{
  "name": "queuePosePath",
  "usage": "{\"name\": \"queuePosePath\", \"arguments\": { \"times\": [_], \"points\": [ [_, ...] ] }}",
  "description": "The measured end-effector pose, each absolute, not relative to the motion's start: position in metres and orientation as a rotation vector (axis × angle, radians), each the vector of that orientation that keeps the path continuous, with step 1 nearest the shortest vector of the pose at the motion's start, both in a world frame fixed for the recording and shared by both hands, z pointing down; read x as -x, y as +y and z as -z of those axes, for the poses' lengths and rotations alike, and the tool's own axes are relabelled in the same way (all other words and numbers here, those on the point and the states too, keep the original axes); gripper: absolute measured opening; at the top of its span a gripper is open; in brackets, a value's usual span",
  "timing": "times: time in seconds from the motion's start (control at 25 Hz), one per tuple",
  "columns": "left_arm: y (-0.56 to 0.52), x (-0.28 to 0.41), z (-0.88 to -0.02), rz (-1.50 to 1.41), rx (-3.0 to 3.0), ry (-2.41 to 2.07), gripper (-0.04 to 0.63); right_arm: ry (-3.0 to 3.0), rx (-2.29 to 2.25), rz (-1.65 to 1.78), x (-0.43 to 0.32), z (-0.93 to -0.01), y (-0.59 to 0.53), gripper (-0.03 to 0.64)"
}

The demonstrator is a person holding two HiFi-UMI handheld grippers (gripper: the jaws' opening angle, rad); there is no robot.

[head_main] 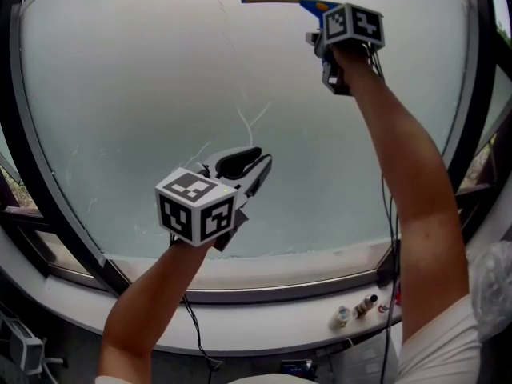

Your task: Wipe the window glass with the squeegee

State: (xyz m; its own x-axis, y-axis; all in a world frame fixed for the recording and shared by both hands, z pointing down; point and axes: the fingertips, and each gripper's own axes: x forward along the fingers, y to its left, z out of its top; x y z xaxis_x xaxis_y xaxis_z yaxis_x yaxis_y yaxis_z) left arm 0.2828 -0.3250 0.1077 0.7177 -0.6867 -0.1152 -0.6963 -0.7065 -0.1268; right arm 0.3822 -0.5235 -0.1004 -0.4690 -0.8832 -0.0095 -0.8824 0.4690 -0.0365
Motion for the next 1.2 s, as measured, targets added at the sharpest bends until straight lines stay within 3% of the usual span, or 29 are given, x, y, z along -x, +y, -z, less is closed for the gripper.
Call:
{"name": "queuePosePath", "arguments": {
  "times": [1.2],
  "points": [
    [-0.31, -0.293, -0.15, -0.06, 2.838, 1.144, 0.107, 2.72, 1.657, 0.167, -0.391, 0.009, -0.515, 0.089]
  ]
}}
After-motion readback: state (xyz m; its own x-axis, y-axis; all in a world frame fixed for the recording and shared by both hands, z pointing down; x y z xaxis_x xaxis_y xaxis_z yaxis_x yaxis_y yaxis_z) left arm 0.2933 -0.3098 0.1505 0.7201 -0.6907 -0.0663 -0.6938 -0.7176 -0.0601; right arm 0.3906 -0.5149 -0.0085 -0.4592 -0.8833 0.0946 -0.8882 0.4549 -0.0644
